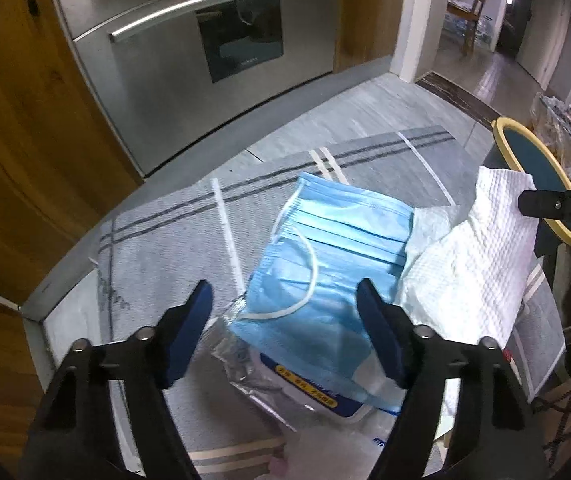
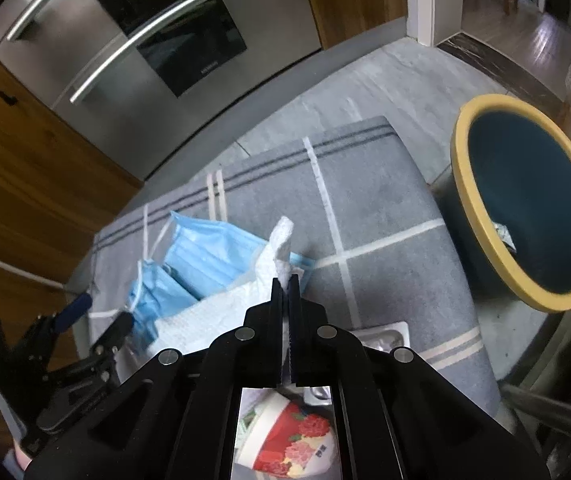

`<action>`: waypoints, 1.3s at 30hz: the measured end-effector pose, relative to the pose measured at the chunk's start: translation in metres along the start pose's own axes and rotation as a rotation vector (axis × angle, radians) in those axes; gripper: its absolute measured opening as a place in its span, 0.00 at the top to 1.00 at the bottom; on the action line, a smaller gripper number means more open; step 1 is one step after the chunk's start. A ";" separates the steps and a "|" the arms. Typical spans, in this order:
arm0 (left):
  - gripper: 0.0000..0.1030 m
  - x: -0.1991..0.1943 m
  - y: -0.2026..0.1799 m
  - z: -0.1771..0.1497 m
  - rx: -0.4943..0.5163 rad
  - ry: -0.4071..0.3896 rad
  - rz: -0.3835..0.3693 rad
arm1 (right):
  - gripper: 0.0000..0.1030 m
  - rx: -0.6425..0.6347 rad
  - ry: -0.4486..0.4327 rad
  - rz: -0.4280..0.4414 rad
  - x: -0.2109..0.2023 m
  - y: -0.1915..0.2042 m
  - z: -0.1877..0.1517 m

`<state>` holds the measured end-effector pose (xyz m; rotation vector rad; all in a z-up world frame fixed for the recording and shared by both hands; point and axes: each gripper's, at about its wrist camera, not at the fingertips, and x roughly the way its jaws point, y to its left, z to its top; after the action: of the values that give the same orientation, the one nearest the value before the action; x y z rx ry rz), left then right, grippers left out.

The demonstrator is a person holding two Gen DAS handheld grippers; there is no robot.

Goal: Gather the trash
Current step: 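Grasp the white paper towel with the right gripper, then grasp the blue face mask with the left gripper while the right gripper holds the towel, then carry the towel with the right gripper while the left gripper carries the mask over the bin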

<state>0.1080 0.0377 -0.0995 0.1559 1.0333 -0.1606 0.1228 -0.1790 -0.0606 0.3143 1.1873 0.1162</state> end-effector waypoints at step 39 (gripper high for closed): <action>0.97 -0.072 -0.032 0.041 -0.006 -0.293 -0.128 | 0.97 -0.090 -0.282 0.084 -0.088 0.005 0.033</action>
<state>0.1001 0.0024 -0.0184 0.0576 0.7515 -0.2882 0.1207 -0.2020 0.0306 0.2913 0.8873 0.1916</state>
